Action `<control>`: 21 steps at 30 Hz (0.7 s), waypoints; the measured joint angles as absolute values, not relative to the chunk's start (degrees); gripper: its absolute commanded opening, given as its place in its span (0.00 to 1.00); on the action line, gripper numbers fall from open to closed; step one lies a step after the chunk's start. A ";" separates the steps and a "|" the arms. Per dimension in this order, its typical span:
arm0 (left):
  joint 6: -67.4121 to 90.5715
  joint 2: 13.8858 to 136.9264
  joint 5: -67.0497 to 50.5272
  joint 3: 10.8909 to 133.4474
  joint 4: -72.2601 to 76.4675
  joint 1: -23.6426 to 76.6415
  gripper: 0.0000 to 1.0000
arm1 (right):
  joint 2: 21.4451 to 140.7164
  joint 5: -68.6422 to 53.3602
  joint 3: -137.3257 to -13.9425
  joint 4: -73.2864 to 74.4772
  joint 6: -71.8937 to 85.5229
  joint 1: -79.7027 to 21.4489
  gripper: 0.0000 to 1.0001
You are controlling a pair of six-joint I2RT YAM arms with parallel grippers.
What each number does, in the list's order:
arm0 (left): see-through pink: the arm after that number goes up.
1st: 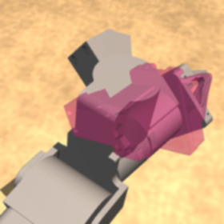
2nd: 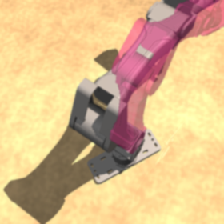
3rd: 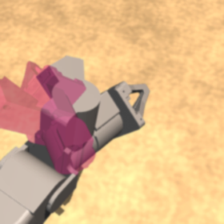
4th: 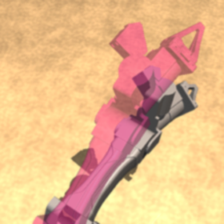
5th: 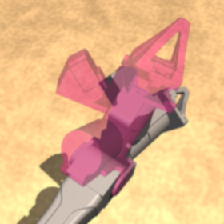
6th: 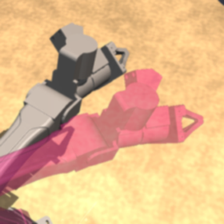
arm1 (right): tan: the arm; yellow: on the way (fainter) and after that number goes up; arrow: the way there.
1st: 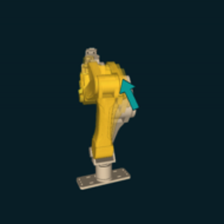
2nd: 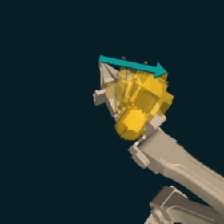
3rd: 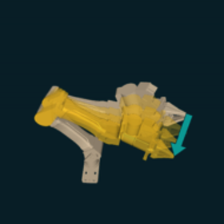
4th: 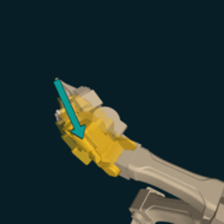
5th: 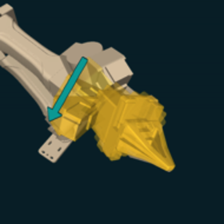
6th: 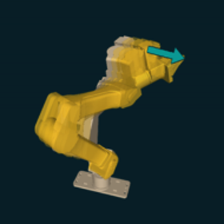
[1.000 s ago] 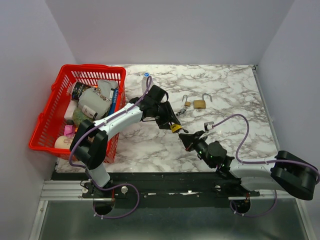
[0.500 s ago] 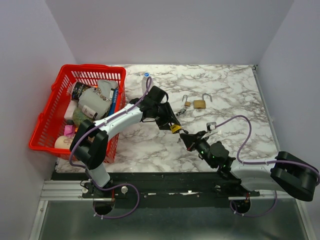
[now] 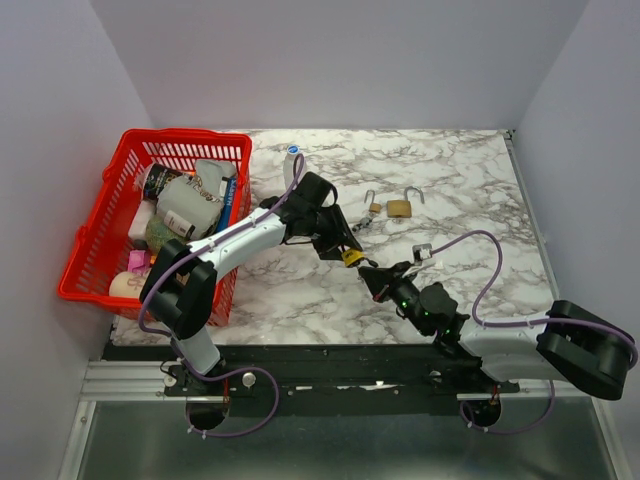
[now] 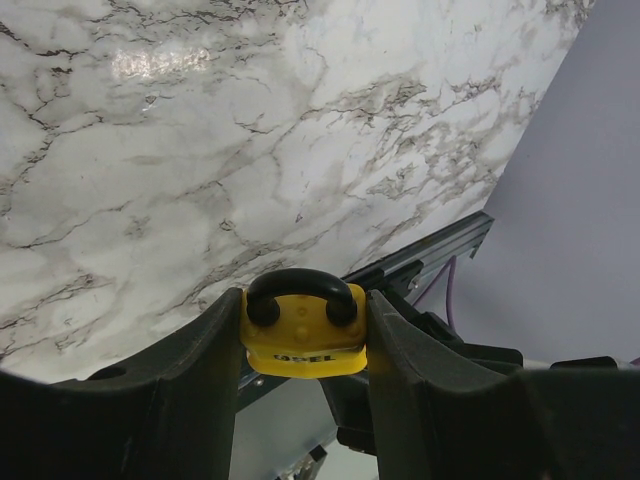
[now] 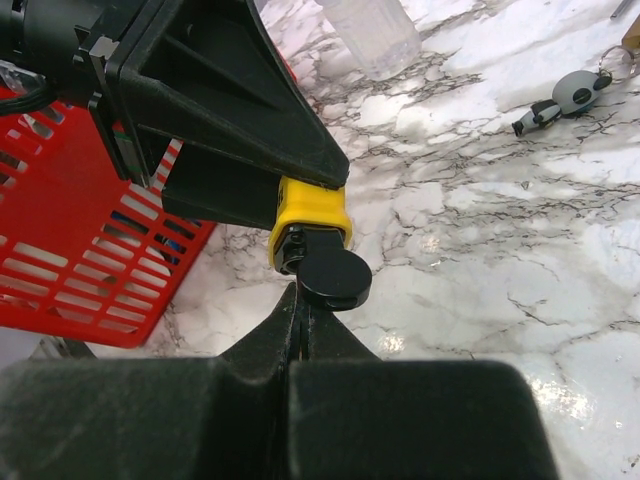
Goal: Unlock with the key
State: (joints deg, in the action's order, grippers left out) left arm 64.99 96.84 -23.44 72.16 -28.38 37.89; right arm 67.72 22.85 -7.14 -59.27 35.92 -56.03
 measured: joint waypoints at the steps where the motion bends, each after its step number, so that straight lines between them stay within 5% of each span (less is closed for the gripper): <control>1: 64.99 96.84 -23.44 72.14 -28.36 37.87 0.00 | 67.83 22.85 -7.14 -59.40 35.99 -56.01 0.01; 21: 65.58 96.42 -22.35 69.28 -26.65 38.06 0.00 | 85.56 19.51 -6.42 -74.37 30.89 -55.77 0.01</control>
